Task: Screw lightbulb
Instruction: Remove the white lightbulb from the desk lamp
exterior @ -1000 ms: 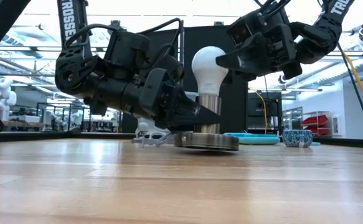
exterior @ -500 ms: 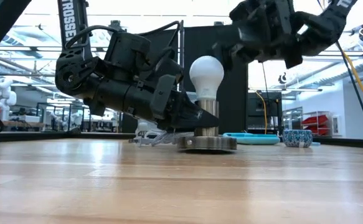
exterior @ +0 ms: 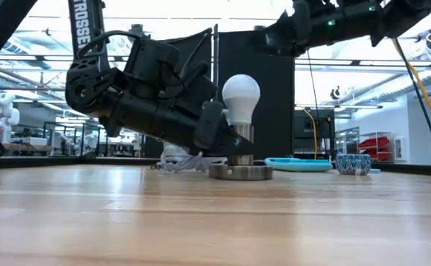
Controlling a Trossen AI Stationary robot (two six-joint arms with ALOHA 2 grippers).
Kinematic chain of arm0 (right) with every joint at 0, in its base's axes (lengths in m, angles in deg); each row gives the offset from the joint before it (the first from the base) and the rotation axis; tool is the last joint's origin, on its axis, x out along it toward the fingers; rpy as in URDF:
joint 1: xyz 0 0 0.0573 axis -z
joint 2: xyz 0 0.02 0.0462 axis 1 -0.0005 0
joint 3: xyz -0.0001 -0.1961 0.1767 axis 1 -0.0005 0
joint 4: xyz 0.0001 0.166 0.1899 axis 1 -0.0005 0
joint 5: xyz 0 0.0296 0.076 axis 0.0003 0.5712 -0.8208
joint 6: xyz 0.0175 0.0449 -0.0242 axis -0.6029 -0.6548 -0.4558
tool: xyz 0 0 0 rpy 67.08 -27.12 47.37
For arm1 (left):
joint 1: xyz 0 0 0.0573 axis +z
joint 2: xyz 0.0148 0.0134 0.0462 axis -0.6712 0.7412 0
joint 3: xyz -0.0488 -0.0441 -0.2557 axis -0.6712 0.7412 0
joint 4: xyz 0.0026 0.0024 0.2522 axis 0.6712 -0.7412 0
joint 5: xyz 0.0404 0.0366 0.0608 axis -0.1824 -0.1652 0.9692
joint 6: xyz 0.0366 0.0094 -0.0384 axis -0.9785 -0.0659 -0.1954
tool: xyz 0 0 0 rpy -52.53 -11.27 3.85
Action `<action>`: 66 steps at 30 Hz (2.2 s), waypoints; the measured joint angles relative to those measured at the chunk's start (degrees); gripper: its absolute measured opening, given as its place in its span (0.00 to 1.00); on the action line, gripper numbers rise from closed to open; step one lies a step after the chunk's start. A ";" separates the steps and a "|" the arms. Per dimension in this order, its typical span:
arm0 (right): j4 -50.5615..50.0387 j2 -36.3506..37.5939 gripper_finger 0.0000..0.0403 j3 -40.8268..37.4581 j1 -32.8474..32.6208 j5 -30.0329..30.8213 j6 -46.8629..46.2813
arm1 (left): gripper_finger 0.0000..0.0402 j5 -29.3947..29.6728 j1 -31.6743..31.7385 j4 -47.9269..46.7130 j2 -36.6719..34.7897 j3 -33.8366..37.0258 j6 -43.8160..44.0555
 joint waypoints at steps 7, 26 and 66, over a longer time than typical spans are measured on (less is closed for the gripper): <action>1.28 -1.78 0.96 -3.75 -3.67 5.78 -9.44 | 0.44 3.00 0.03 -0.05 0.00 0.02 -0.91; 34.90 -22.86 0.96 -11.17 -18.16 25.86 -20.23 | 0.44 3.58 0.14 -0.52 0.00 -0.02 -2.38; 41.39 -38.27 0.71 0.40 -12.39 22.72 -19.22 | 0.44 4.63 0.21 -0.30 -0.07 0.15 -3.01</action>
